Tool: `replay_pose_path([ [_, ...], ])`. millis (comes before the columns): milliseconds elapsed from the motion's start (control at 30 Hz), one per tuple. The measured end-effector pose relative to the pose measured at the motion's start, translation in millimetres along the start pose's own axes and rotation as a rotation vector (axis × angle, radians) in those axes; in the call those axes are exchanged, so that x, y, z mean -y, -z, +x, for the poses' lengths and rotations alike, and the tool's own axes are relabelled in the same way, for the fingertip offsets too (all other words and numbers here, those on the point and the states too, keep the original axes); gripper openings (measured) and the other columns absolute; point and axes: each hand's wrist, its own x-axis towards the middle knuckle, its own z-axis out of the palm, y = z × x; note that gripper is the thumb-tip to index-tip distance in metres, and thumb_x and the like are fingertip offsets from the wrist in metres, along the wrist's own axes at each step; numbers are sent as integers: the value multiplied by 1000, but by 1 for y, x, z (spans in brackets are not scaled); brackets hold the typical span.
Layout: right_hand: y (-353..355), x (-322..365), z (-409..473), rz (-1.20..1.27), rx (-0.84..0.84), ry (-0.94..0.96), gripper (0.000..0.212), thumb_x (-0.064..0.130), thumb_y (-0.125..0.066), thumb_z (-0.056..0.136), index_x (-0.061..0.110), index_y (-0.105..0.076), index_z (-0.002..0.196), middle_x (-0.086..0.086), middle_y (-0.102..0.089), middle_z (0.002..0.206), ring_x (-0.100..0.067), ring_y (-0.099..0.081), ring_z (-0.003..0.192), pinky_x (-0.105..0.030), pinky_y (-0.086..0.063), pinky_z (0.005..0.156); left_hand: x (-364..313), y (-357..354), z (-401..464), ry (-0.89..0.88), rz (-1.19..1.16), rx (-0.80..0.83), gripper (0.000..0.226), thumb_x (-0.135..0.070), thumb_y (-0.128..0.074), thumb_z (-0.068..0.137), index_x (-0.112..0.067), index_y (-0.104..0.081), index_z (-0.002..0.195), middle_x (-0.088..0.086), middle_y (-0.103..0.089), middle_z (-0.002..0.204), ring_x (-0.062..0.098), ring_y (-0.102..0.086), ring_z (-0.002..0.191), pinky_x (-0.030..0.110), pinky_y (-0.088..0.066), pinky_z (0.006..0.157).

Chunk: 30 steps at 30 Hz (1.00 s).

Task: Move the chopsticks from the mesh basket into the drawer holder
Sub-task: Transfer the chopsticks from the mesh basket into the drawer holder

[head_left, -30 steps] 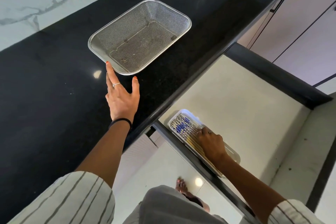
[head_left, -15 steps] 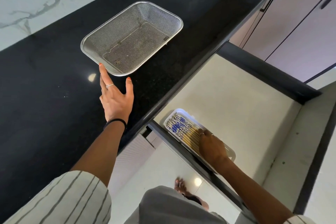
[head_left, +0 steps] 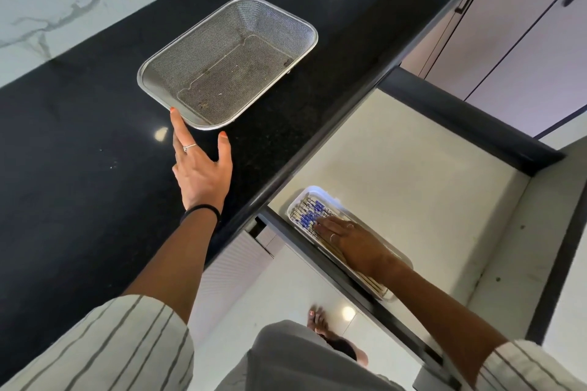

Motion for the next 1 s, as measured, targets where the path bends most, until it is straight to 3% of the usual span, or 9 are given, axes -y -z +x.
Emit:
replay_pose_path([
  [167, 12, 0, 27, -38, 37, 51, 53, 16, -31, 101, 18, -16, 151, 0, -14, 161, -17, -15, 147, -34, -18, 121, -1, 0, 0, 3, 3, -6, 81, -51, -45, 95, -30, 7, 155, 17, -30, 156, 40, -50, 127, 55, -31, 112],
  [300, 16, 6, 50, 19, 19, 71, 48, 16, -29, 102, 17, -24, 149, 0, -20, 159, -18, -20, 146, -31, -13, 121, -1, 0, 0, 11, -6, -1, 82, -53, -44, 93, -32, 7, 154, 16, -30, 156, 43, -55, 119, 60, -37, 107],
  [600, 5, 3, 73, -109, 21, 116, 44, 18, -30, 101, 15, -35, 145, -4, -33, 154, -26, -27, 142, -37, -13, 121, -1, -1, 0, 10, 3, -11, 81, -51, -44, 95, -29, 6, 155, 16, -31, 156, 40, -50, 127, 57, -34, 110],
  [900, 5, 4, 67, -61, -6, 100, 43, 16, -29, 102, 12, -39, 143, -3, -29, 156, -27, -24, 143, -37, -14, 121, -3, 0, 0, 8, 11, -9, 81, -52, -44, 95, -29, 7, 155, 14, -28, 158, 41, -50, 127, 58, -34, 109],
  [1000, 3, 3, 62, -103, -17, 106, 45, 16, -25, 103, 12, -31, 147, -2, -24, 158, -25, -20, 145, -37, -10, 122, -2, -1, 0, 10, 17, -8, 82, -52, -44, 95, -30, 8, 154, 14, -28, 158, 40, -50, 128, 58, -34, 110],
])
